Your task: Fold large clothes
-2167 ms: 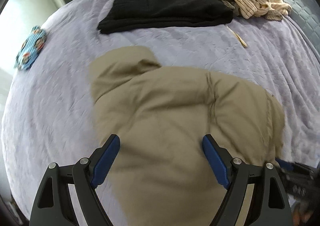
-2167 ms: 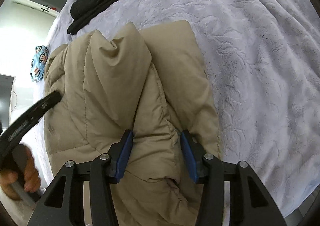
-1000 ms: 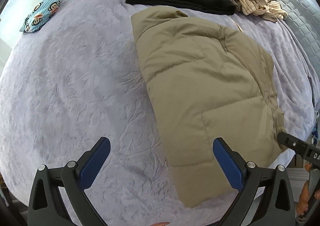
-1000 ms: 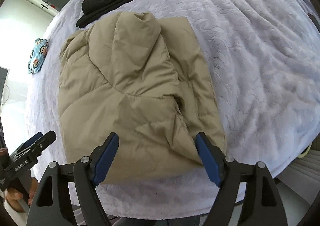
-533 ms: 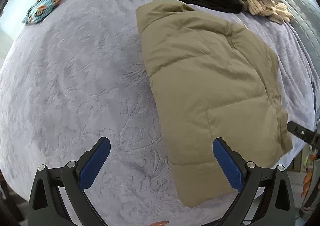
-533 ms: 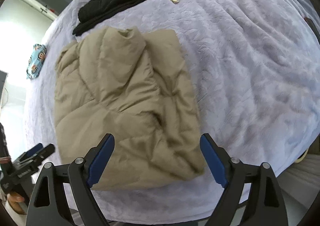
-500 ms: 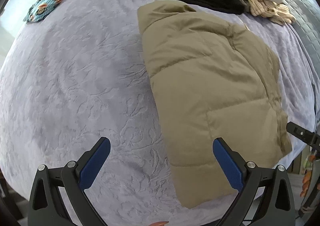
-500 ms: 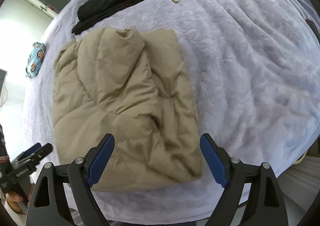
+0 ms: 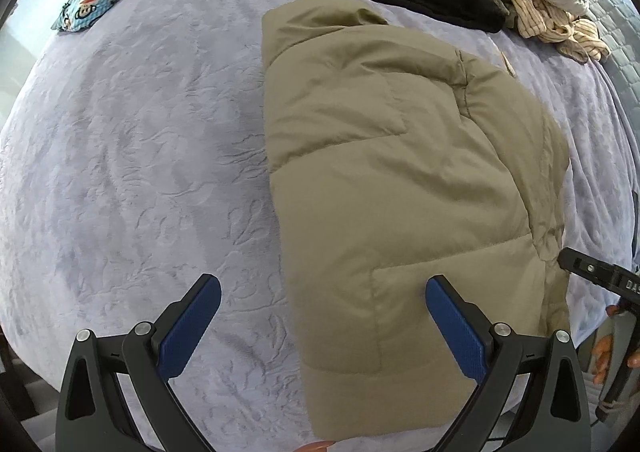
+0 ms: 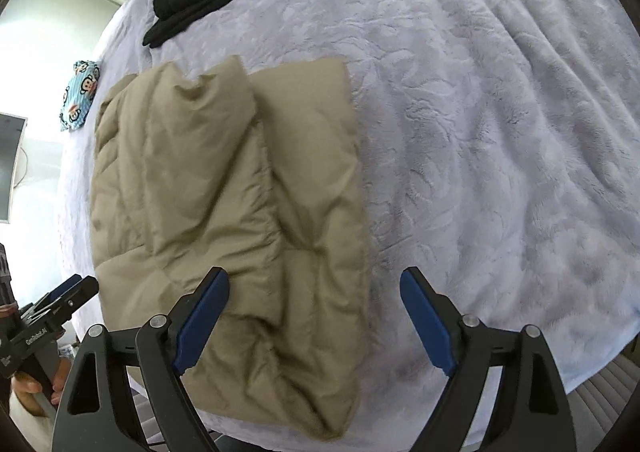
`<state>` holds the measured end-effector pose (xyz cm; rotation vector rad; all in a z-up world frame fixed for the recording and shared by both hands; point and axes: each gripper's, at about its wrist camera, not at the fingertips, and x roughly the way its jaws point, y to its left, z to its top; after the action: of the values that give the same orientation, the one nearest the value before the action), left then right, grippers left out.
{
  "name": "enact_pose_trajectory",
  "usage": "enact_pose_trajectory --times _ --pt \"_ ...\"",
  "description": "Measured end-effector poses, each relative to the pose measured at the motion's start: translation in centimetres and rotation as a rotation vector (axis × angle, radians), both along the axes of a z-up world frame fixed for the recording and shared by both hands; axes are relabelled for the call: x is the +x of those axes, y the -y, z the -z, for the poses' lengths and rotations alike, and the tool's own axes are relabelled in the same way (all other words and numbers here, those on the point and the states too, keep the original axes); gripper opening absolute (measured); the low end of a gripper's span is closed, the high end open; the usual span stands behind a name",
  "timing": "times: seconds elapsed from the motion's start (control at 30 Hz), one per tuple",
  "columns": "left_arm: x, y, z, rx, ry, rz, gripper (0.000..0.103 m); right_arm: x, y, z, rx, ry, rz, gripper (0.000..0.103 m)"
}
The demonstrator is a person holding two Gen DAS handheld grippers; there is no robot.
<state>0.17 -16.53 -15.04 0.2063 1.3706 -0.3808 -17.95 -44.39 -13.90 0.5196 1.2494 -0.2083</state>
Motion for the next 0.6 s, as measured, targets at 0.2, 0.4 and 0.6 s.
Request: enact_pose_trajectory --times 0.2,0.4,0.6 --pt "0.4 0.7 0.5 -0.006 -0.015 -0.006 0.102 2.6 1.6 2.8 0.097 -0.024 -0.005 0.103" --pt "0.8 1.1 0.9 0.006 -0.023 -0.001 0.102 4.5 2.4 4.2 0.153 -0.021 -0.028 0.103" --pt "1.3 1.2 1.3 -0.017 -0.039 0.002 0.102 6.6 2.9 6.4 0.251 -0.079 -0.078 0.103"
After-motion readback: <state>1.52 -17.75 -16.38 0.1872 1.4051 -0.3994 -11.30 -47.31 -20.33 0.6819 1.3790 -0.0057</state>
